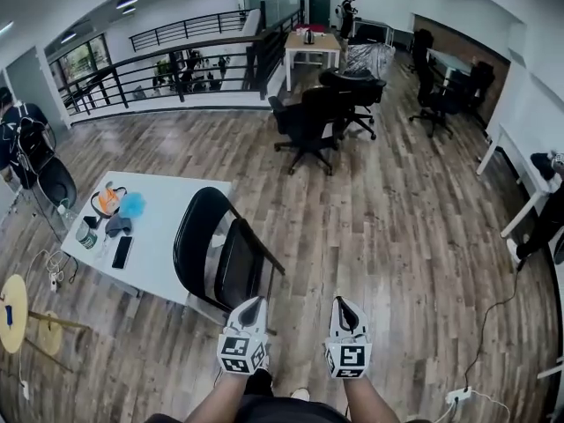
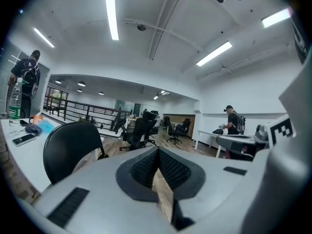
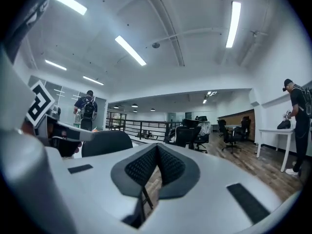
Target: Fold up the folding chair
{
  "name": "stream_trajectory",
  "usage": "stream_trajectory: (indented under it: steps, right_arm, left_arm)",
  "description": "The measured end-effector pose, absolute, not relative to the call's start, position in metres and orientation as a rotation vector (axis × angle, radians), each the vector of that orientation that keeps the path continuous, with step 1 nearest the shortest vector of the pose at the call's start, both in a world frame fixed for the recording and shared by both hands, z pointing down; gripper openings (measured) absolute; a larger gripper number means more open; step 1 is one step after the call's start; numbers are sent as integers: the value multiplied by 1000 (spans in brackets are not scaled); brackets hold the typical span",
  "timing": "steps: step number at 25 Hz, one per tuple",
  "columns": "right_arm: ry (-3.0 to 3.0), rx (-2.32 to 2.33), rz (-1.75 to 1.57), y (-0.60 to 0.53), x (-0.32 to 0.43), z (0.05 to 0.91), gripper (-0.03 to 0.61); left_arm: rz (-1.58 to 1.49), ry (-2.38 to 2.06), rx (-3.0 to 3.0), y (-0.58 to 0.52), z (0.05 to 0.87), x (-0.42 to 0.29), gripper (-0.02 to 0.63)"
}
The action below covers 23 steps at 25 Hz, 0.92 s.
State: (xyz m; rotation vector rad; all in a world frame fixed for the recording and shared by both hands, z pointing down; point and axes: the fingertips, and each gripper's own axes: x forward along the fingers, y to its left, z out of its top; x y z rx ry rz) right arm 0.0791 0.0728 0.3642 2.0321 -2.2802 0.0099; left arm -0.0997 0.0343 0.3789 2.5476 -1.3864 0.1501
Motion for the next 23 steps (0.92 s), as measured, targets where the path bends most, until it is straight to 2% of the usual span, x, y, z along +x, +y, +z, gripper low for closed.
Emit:
stream_trajectory:
  steps: [7, 23]
  right_arm:
    - [-2229, 2068, -7, 118, 82, 356, 14]
    - [-2175, 2068, -113, 120, 8, 336, 14]
  left_arm:
    - [172, -1312, 2620, 74, 370, -86, 6]
    - [194, -1290, 2686, 80, 345, -151, 6]
